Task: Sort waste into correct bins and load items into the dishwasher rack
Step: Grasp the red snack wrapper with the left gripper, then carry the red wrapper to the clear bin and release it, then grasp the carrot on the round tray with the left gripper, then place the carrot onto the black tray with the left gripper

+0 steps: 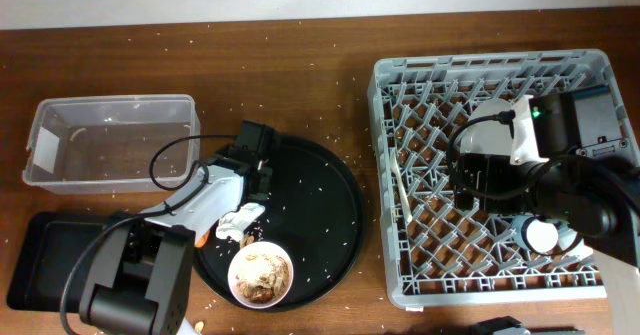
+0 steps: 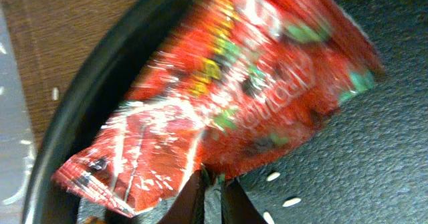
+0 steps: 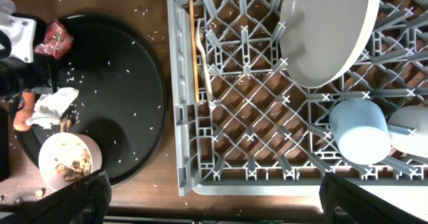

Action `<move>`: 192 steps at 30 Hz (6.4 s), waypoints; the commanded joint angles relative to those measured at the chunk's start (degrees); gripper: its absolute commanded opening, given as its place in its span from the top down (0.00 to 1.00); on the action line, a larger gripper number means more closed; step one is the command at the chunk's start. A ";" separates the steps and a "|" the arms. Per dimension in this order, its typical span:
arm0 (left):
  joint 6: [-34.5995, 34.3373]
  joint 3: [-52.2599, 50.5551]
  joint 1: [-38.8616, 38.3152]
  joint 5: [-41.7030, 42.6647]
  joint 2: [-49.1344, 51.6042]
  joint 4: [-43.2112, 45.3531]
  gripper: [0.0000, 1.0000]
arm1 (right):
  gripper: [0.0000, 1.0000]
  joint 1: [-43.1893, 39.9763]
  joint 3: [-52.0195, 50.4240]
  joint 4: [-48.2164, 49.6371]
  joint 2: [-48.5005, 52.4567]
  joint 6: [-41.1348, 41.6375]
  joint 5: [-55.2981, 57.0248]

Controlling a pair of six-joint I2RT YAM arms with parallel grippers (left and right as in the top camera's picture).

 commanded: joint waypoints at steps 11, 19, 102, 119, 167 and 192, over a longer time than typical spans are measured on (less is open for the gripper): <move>1.05 5.73 0.33 4.42 -6.32 -8.26 1.00 | 0.01 -0.02 0.13 -0.17 -0.04 0.31 0.28; 1.33 5.73 9.42 12.31 2.78 -4.96 0.48 | 0.01 0.00 0.13 -0.17 -0.04 0.31 0.28; 9.90 23.85 24.04 9.11 -5.18 -13.22 0.64 | 0.01 -0.02 0.13 0.70 0.37 0.33 0.07; -19.30 0.11 7.04 15.54 -12.15 -27.89 0.50 | 0.01 0.00 0.13 -0.24 0.37 0.33 -0.37; -14.14 0.83 12.20 4.63 -10.73 -26.62 0.46 | 0.01 -0.02 0.13 -1.46 0.37 0.31 -0.35; -21.51 10.34 17.77 9.57 -20.96 -50.14 0.99 | 0.01 -0.02 0.13 -1.46 0.37 0.31 -0.31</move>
